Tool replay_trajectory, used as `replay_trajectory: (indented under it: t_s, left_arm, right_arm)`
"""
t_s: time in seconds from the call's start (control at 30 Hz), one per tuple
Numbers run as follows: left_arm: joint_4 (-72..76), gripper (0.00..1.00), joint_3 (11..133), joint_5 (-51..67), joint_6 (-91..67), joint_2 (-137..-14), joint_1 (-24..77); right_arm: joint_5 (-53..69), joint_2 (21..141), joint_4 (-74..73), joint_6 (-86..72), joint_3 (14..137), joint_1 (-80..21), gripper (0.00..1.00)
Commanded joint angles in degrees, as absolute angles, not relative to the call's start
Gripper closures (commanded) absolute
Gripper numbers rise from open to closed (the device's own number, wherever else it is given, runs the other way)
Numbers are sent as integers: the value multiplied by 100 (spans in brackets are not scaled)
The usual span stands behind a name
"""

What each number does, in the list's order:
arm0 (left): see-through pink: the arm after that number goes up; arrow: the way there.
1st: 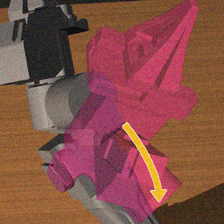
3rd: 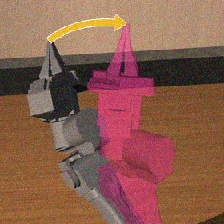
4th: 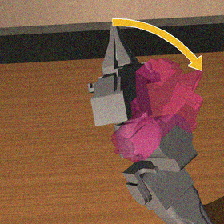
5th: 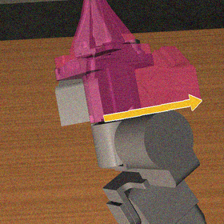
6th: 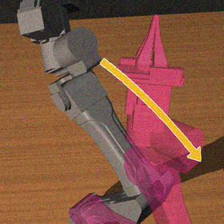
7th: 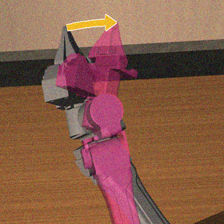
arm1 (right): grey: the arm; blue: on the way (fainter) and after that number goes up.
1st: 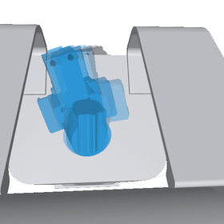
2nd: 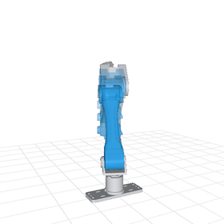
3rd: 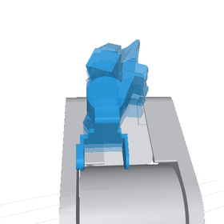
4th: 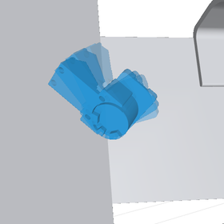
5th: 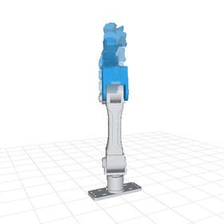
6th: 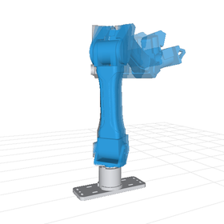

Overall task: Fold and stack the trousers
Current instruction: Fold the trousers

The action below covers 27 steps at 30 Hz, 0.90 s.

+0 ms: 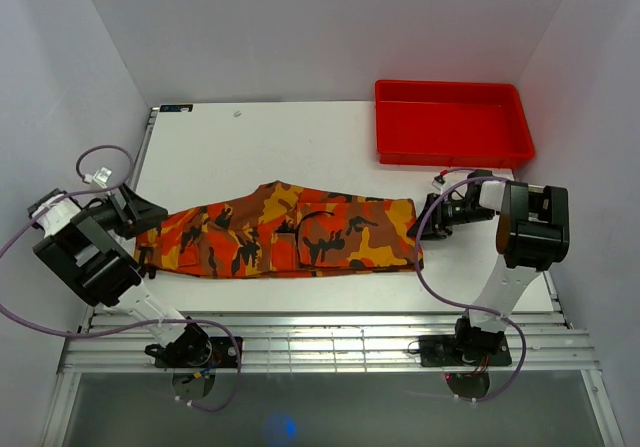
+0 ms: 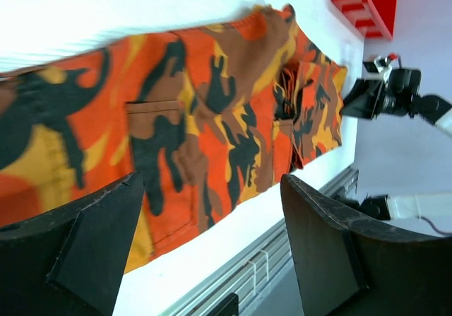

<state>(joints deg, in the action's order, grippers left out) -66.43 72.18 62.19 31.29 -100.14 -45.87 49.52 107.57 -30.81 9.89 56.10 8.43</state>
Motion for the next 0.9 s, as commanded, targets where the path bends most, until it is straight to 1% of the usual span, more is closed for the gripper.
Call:
replay_trajectory:
  t_s: [0.0, 0.03, 0.1, 0.13, 0.23, 0.33, 0.5, 0.63, 0.87]
  left_arm:
    - [-6891, 11, 7619, 6356, 3603, -10238, -4956]
    - [-6856, 11, 7672, 6267, 3604, -10309, -5070]
    - [-6759, 11, 7708, 6057, 3647, -10389, -5150]
    - [-6576, 11, 7682, 5751, 3647, -10371, -5168]
    - [-6146, 11, 7366, 5197, 3700, -10222, -5194]
    - [-5916, 10, 7076, 4949, 3770, -10160, -5194]
    - [-5880, 11, 6900, 4966, 3920, -10327, -5186]
    - [-5845, 11, 6646, 4966, 4016, -10318, -4915]
    - [-5476, 16, 6056, 4974, 3683, -10292, -4149]
  right_arm:
    - [4060, 11188, -2786, 1213, 5370, 580, 58]
    - [4061, 11180, -2804, 1213, 5405, 580, 70]
    - [3895, 11031, -2874, 1283, 5449, 632, 89]
    - [3867, 10961, -2987, 1327, 5484, 676, 92]
    - [3788, 10609, -3295, 1546, 5589, 966, 92]
    - [3692, 10258, -3909, 1862, 5826, 1370, 92]
    - [3551, 9967, -4710, 2469, 6528, 1933, 92]
    - [3621, 9844, -5282, 2716, 7039, 1995, 92]
    - [4840, 9414, -5555, 2401, 7435, 1978, 92]
